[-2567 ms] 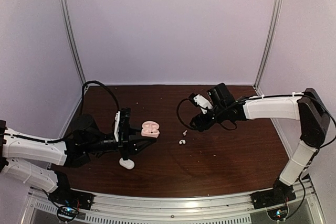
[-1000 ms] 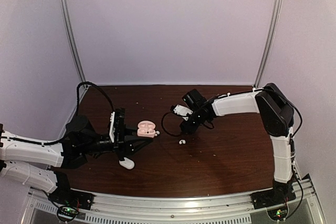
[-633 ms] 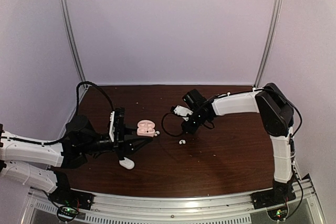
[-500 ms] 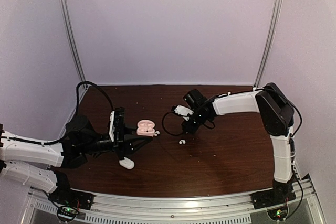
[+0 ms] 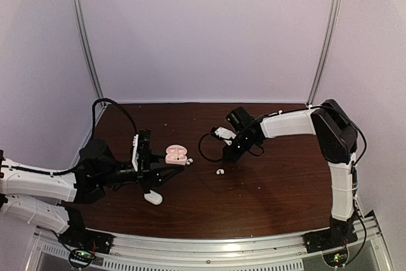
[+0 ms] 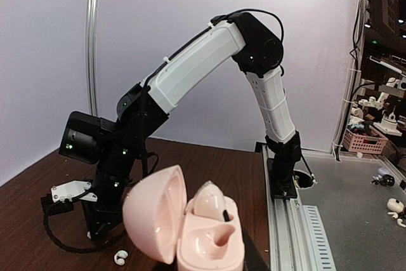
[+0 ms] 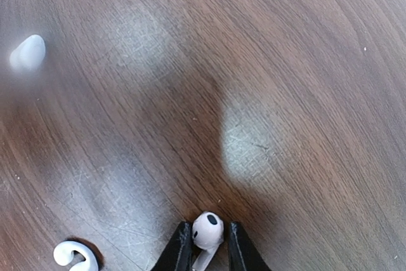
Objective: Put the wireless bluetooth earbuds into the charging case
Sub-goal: Move the left earbud to the center of the board.
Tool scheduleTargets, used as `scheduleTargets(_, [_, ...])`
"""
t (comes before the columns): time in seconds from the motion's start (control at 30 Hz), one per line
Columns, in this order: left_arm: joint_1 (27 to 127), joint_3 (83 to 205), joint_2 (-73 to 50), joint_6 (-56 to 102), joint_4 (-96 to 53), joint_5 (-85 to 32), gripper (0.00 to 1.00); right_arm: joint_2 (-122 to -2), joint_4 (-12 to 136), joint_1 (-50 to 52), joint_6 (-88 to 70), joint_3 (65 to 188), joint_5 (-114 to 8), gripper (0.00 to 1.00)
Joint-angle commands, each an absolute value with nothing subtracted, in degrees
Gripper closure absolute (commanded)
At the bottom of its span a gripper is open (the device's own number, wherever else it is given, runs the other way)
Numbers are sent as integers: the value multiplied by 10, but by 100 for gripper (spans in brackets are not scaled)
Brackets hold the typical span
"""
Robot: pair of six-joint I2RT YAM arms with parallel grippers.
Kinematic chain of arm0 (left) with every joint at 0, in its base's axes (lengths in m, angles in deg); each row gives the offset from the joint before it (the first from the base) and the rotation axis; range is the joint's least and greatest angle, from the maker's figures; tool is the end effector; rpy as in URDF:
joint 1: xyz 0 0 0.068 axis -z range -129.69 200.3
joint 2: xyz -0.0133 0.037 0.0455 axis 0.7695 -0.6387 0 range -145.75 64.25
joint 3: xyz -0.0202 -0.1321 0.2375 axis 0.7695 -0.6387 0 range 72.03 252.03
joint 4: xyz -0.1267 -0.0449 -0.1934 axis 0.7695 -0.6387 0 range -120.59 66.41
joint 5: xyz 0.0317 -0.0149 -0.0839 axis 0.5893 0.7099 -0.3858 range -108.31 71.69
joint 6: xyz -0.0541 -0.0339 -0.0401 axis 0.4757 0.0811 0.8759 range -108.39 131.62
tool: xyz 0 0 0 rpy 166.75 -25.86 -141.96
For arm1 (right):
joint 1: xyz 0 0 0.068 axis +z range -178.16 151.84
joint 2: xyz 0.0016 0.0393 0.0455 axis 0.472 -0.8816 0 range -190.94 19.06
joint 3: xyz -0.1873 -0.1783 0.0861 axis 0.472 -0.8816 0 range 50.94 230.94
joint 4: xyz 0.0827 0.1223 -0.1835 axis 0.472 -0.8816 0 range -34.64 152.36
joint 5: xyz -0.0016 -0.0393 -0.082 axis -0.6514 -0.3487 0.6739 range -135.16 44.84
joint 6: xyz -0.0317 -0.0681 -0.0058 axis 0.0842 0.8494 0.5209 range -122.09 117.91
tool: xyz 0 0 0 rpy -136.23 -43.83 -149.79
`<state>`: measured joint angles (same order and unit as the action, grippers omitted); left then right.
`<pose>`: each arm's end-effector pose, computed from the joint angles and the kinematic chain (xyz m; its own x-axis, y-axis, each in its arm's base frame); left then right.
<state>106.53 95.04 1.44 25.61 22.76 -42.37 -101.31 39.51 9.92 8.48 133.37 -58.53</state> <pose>0.1096 -0.2106 0.2702 -0.1765 -0.1334 -0.9752 0.9703 0.1430 -0.1951 0.3276 0.2754 0.1363 -0.5490 -0.6570 -0.5167 -0.8032 0.5857 0.1088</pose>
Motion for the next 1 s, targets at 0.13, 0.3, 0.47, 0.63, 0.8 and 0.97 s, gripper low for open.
scheduleTargets(0.13, [1061, 954, 18, 247, 239, -423, 100, -975, 344, 96, 61, 1313, -606, 82])
scheduleTargets(0.3, [1061, 955, 18, 248, 238, -424, 100, -933, 304, 97, 53, 1287, -614, 83])
scheduleTargets(0.47, [1061, 956, 13, 248, 240, -427, 100, -888, 257, 100, 41, 1240, -610, 83])
scheduleTargets(0.63, [1061, 961, 6, 245, 238, -439, 100, -847, 234, 117, 18, 1191, -603, 83])
scheduleTargets(0.8, [1061, 956, 6, 225, 246, -468, 100, -823, 235, 145, -3, 1168, -610, 83])
scheduleTargets(0.97, [1061, 951, 18, 189, 230, -478, 100, -841, 227, 172, -13, 1166, -611, 83])
